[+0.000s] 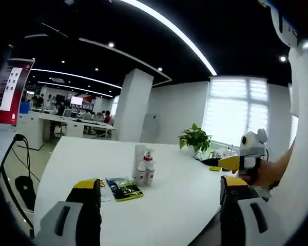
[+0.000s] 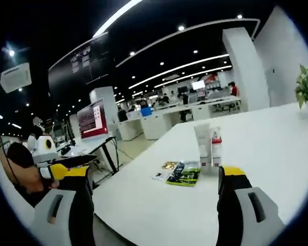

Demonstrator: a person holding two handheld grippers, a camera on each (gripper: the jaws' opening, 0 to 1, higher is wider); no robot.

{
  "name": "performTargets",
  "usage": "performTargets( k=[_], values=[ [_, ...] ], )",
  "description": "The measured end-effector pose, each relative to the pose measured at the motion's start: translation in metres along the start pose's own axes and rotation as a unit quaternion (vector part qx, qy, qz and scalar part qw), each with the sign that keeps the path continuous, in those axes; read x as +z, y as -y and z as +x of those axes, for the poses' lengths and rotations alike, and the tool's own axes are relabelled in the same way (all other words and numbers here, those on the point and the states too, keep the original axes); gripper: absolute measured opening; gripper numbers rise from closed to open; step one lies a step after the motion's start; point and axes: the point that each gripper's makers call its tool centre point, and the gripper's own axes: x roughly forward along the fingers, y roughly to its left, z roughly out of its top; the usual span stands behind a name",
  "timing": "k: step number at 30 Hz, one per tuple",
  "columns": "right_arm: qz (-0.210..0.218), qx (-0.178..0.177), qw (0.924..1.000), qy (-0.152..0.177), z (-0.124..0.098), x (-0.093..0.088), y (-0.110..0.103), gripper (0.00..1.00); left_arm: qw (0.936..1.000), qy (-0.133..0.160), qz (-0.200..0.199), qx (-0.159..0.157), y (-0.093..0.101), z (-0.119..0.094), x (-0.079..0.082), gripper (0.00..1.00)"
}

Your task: Arrange the skincare products in the storage area until every visible bottle or jar stands upright without overlapping.

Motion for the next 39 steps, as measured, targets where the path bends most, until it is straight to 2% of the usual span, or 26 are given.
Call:
performTargets(
  k=[8,16,23,27,29,32,35,39],
  values=[
    [-0.014,-0.012,0.9998,-0.003,-0.013,0.0,-0.001,0.97,0.9998,0.012,0.011,-0.011,-0.001,-0.007,0.008,1.0],
    [-0.026,-0.004,0.9993,-0.027,-0.031,-0.021,-0.011,0.97,0.999,0.04,0.016,0.012,-0.013,-0.026,0.017,1.0],
    [-0.024,-0.017,0.9994,-0.019,-0.037,-0.024,-0.008,0.97,0.999,0.041,0.016,0.013,-0.013,-0.027,0.012,1.0],
    [-0.03,-0.007,0.9994,-0.018,-0.034,-0.021,-0.013,0.97,0.9992,0.03,0.024,0.009,-0.008,-0.024,0.003,1.0],
    [-0.036,0.001,0.9989,-0.029,-0.031,-0.027,-0.014,0.97,0.9992,0.02,0.033,0.013,-0.008,-0.023,-0.003,1.0],
    [-0.051,0.016,0.9976,-0.045,-0.027,-0.034,-0.019,0.97,0.9986,0.034,0.037,0.019,-0.01,-0.025,0.002,1.0],
    [-0.07,0.028,0.9952,-0.063,-0.025,-0.044,-0.023,0.97,0.9973,0.058,0.026,0.036,-0.018,-0.031,0.011,1.0],
    [-0.091,0.037,0.9919,-0.08,-0.024,-0.054,-0.029,0.97,0.996,0.079,0.012,0.041,-0.023,-0.035,0.018,1.0]
  ],
)
